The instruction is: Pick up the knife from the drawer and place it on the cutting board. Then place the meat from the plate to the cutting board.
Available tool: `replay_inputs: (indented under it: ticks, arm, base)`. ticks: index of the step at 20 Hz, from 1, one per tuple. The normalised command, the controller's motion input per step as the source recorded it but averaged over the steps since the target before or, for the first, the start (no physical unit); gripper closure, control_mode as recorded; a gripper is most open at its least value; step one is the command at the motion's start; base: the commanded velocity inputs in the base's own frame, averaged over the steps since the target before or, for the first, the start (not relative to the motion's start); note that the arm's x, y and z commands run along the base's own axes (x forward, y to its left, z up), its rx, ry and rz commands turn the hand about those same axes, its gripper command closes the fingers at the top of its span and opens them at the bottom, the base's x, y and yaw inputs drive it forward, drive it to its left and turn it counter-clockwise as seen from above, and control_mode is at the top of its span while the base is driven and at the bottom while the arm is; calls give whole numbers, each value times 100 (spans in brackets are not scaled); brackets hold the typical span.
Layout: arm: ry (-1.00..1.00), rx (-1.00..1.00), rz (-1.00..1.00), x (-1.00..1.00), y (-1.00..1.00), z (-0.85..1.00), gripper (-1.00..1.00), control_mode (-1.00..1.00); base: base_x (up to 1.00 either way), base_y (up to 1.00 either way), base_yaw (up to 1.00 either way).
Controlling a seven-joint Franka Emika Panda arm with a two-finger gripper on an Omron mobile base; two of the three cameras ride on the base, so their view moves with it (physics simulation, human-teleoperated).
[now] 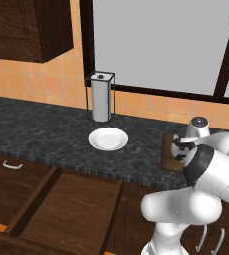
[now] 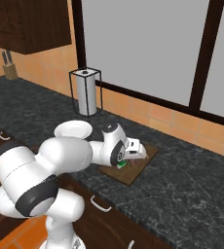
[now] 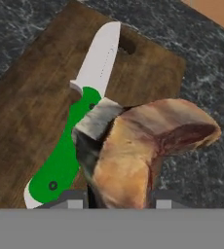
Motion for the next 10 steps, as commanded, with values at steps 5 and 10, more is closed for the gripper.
replay_inputs:
  ticks: [5,10]
  arm:
    - [0,-1,6,-3,0,-4,-100,-100]
    - [0,0,4,-28,0,20,-100,-100]
  base:
    - [0,0,0]
    - [0,0,0]
